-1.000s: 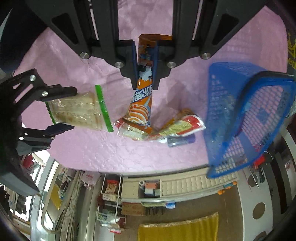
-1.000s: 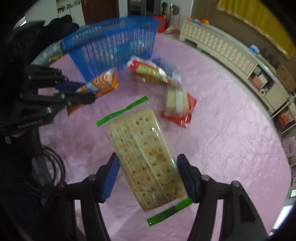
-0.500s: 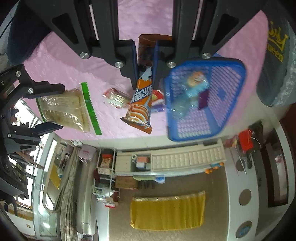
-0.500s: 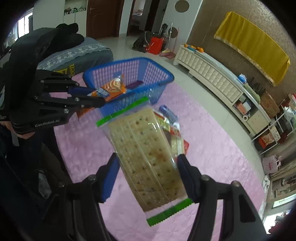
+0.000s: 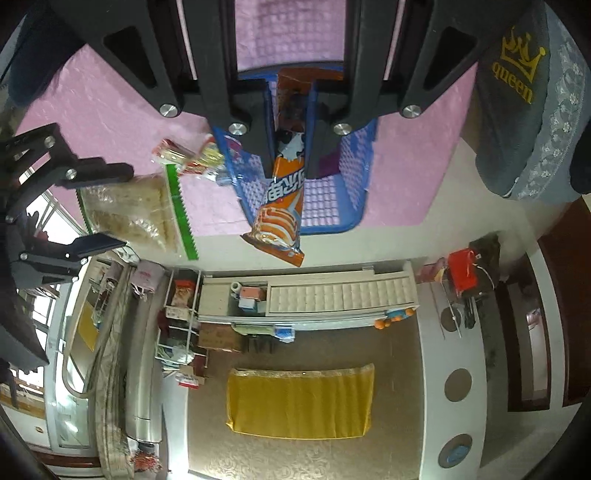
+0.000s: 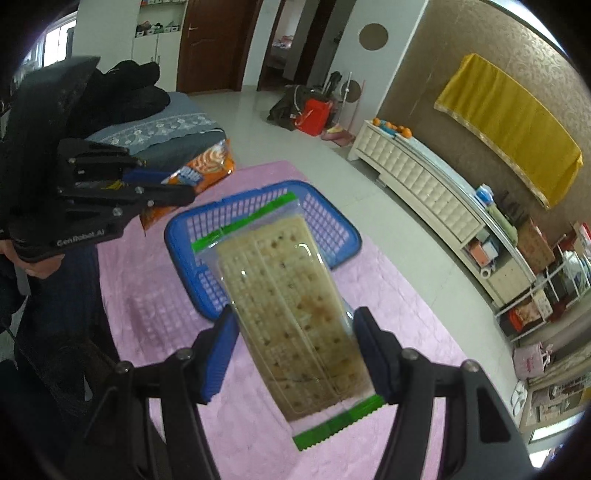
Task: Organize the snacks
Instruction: 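Carry the orange stick pack and cracker pack over the basket with both tools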
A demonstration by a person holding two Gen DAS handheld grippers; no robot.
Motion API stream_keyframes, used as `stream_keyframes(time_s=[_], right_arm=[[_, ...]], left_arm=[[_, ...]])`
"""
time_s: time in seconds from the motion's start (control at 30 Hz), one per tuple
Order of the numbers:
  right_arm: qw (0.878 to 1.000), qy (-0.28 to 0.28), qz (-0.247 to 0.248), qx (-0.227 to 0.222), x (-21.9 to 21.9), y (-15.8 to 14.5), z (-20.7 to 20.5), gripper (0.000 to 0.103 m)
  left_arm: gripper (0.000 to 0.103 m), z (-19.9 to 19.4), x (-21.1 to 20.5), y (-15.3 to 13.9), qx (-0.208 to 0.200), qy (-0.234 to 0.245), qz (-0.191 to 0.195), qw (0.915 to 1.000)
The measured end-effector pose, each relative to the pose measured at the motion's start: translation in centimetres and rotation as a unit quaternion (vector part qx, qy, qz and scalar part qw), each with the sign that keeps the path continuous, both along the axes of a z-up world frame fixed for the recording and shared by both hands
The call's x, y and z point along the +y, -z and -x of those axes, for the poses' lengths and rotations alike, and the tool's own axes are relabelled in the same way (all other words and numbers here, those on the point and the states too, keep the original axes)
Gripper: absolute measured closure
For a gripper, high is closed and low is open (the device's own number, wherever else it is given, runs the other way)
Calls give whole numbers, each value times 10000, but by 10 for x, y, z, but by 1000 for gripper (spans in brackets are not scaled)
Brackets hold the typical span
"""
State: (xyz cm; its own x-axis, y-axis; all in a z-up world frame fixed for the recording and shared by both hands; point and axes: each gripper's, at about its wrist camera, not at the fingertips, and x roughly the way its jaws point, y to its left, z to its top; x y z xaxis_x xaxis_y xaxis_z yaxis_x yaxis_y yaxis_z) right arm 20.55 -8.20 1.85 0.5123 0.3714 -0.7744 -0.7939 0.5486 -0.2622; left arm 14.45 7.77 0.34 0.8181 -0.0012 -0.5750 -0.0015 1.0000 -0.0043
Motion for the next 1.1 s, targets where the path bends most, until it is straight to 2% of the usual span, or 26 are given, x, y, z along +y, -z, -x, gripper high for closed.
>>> stream_keyframes(time_s=[0.4,0.53,0.83,0.93,1.1], right_arm=[[9976,-407,488,260,74,37,-53,36],[9931,-613,960,267,96,62,-73,35],[9853,-686,1481,509,132,108,-115,36],[9845,-682,1560,421,144,118,-119,35],[9794,-344,1985,104,149,132,-120,31]], left_arm=[[90,-37,46,34,337,-276,204,9988],[90,-45,57,42,348,-349,348,9982],[90,-54,71,50,378,-493,473,9969],[90,-58,74,53,480,-533,660,9952],[90,-58,70,52,597,-682,636,9938]])
